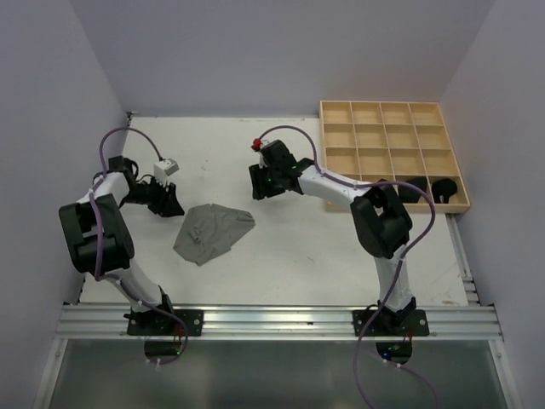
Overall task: Roll the underwear
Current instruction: Flatten the underwear
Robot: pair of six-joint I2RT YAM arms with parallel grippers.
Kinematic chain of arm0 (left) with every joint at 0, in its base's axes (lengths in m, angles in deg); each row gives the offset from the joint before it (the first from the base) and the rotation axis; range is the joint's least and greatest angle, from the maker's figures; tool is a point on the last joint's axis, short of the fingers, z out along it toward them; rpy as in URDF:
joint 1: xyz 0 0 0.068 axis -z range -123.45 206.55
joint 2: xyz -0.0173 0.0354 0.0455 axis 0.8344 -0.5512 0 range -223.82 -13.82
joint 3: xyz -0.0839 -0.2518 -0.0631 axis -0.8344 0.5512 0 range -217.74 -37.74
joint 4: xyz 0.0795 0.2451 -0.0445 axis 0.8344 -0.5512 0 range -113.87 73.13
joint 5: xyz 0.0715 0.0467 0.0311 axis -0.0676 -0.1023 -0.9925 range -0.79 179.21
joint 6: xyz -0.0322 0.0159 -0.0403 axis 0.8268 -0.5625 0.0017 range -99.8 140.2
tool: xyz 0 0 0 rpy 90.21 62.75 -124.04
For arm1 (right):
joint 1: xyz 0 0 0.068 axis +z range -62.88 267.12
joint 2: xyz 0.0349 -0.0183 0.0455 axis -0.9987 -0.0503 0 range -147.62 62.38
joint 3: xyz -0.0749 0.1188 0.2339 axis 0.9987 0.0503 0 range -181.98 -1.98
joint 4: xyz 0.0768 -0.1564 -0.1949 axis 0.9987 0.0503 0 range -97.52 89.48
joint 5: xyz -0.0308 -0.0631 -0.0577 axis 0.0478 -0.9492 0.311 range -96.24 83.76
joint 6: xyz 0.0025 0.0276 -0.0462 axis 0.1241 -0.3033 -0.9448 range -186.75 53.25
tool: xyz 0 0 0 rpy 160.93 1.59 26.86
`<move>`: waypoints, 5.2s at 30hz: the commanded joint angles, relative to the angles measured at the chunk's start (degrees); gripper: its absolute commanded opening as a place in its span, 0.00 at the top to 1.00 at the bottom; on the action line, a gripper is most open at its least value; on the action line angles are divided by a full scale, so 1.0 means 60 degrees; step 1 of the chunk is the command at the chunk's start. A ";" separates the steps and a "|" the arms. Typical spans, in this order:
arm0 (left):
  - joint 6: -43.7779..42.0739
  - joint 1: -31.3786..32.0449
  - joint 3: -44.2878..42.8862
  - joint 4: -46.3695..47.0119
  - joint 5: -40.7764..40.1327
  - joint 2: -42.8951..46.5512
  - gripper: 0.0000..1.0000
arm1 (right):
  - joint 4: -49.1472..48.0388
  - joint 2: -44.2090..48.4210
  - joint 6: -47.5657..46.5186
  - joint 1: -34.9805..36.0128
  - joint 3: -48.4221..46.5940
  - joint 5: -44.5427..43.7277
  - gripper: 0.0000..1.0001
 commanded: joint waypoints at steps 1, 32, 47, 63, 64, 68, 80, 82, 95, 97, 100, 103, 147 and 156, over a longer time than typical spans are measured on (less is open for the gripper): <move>0.1062 0.0022 0.0158 0.1227 0.0014 -0.0242 0.51 | -0.0332 -0.0809 0.0406 0.0357 -0.0975 -0.0151 0.51; 0.2235 0.1399 -0.1755 0.1889 -0.0487 -0.1196 1.00 | 0.0635 -0.1691 -0.0589 0.0198 -0.2984 0.0200 1.00; -0.2008 0.1325 -0.0906 -0.0556 0.1846 0.2918 1.00 | -0.1374 0.2963 -0.1921 -0.0374 -0.0366 0.1986 0.97; -0.1254 0.0652 0.1872 0.0684 0.1435 0.4274 0.33 | -0.0332 0.4551 -0.1617 -0.0315 0.3212 0.0523 0.48; -0.0962 0.0666 0.1829 0.0890 0.1159 0.3979 0.33 | -0.0390 0.4144 -0.1484 -0.0315 0.3183 0.0537 0.49; 0.0851 0.1279 0.1682 0.2076 -0.0056 0.2762 0.36 | -0.0697 0.2871 -0.0927 -0.0301 0.2628 0.0172 0.49; 0.4034 0.1882 0.0847 0.2753 -0.0865 -0.0109 0.51 | 0.1279 -0.1615 -0.0385 -0.0754 -0.3393 -0.1617 0.45; 0.4182 0.1999 0.0745 0.2738 -0.1055 -0.0461 0.52 | 0.1396 -0.2259 -0.0341 -0.0930 -0.3935 -0.1209 0.45; 0.5165 0.2336 -0.0119 0.2783 -0.1057 -0.2146 0.81 | 0.1472 -0.3463 -0.0575 -0.1048 -0.4084 0.0945 0.59; 0.5062 0.2336 -0.0484 0.2621 -0.0808 -0.2249 0.89 | 0.1251 -0.3390 -0.0516 -0.1194 -0.4010 0.1415 0.75; 0.4828 0.2336 -0.1098 0.2431 -0.0733 -0.2264 1.00 | 0.0812 -0.3039 -0.0473 -0.1428 -0.3966 0.1665 0.97; 0.4725 0.2278 -0.1889 0.2401 -0.0820 -0.2133 1.00 | 0.0534 -0.2527 -0.0531 -0.1750 -0.4112 0.1680 1.00; 0.0447 0.0521 0.1682 0.1889 -0.1319 0.2454 0.45 | -0.0598 0.2690 0.0624 0.0168 0.2875 -0.0121 0.54; 0.0651 -0.0081 0.2326 0.1156 -0.0835 0.2072 0.40 | -0.0301 0.3099 0.2998 0.0549 0.3943 -0.0840 0.49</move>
